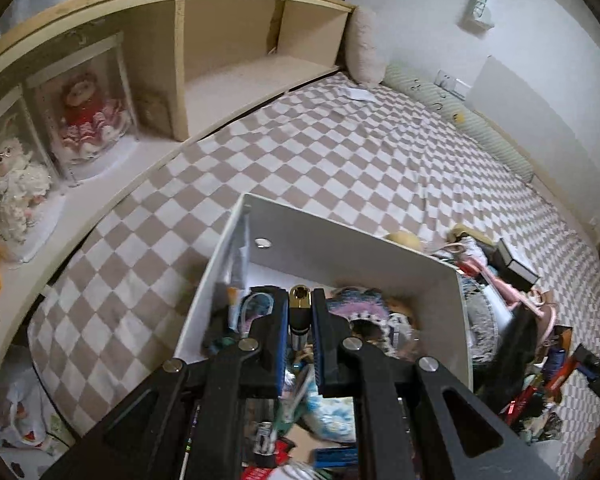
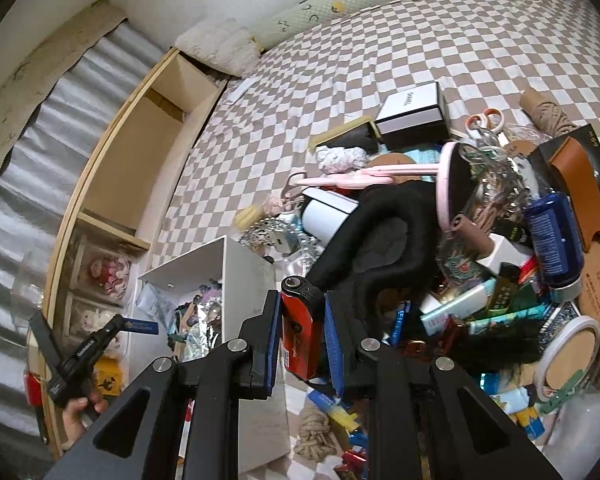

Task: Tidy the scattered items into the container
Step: 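Carry the red lighter with the right tool over the white shoe box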

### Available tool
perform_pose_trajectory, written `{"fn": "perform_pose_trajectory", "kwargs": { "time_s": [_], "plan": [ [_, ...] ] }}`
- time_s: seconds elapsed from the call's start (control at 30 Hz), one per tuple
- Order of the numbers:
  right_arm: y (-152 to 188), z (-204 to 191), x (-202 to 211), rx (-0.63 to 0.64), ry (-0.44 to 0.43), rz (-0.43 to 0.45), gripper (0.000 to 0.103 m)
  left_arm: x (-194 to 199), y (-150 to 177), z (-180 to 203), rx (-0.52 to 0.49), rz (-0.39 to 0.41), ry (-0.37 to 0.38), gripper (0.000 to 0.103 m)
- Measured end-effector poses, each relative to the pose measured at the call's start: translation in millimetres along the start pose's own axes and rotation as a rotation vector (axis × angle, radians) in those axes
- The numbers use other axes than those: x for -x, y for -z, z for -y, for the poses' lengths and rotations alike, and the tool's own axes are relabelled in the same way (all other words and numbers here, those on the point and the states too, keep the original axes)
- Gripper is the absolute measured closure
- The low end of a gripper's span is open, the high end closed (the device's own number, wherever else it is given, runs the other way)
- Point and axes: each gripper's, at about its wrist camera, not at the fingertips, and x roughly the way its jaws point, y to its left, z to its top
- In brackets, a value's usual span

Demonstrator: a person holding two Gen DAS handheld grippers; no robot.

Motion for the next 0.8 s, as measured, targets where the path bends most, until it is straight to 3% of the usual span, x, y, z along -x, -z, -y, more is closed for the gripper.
{"fn": "perform_pose_trajectory", "kwargs": {
  "time_s": [0.3,0.8],
  "plan": [
    [5.7,-42.7,-2.4,0.071,-0.061,0.002,0.081,-1.2,1.1,-5.0,-0.004,-0.002,-0.024,0.092],
    [36.7,-109.7,-45.7,0.165,-0.137,-0.079,0.081,9.8,5.7,-6.6,-0.006,0.006,-0.013,0.092]
  ]
}}
